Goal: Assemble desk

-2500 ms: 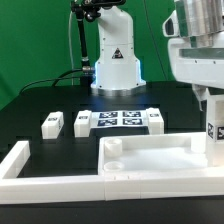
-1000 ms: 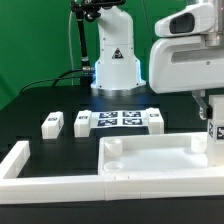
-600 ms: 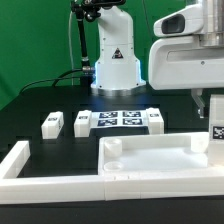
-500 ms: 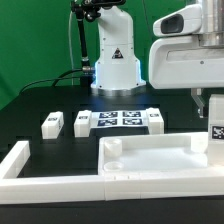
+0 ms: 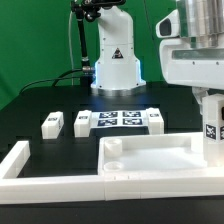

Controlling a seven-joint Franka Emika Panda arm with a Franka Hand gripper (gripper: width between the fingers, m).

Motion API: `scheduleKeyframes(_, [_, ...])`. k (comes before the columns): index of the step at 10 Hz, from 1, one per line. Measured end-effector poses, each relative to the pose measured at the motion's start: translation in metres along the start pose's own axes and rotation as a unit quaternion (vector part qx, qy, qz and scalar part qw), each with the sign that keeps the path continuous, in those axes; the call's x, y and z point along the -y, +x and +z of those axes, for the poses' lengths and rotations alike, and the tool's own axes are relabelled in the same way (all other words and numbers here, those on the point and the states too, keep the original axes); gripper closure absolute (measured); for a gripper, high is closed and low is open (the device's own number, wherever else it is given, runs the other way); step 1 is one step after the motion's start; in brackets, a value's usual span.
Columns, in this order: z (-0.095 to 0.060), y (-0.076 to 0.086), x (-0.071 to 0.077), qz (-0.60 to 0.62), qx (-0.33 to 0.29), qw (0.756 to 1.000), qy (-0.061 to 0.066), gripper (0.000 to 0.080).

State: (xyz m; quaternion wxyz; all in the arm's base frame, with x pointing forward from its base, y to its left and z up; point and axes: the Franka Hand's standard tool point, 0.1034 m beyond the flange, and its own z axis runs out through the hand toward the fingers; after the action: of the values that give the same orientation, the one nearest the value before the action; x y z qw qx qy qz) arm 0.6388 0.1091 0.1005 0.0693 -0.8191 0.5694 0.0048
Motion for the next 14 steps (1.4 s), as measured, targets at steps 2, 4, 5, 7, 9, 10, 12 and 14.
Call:
scheduleKeyframes(2, [0.000, -0.001, 0.000, 0.071, 0.005, 0.997, 0.009, 0.0511])
scheduleKeyframes(4, [0.001, -0.006, 0.001, 0.159, 0.008, 0.987, 0.011, 0.0511])
scheduleKeyframes(5, [0.001, -0.006, 0.001, 0.170, 0.008, 0.985, 0.011, 0.0511])
scheduleKeyframes(7, [0.001, -0.006, 0.001, 0.215, 0.009, 0.977, 0.012, 0.0511])
scheduleKeyframes(9, [0.002, -0.006, 0.001, 0.202, 0.009, 0.979, 0.012, 0.0463])
scheduleKeyframes(10, [0.002, -0.007, 0.001, 0.178, 0.009, 0.984, 0.012, 0.0271])
scheduleKeyframes(12, [0.001, -0.010, 0.002, 0.049, 0.008, 0.999, 0.006, 0.0187])
scheduleKeyframes(14, [0.002, -0.014, 0.003, -0.069, 0.005, 0.998, 0.006, 0.0151])
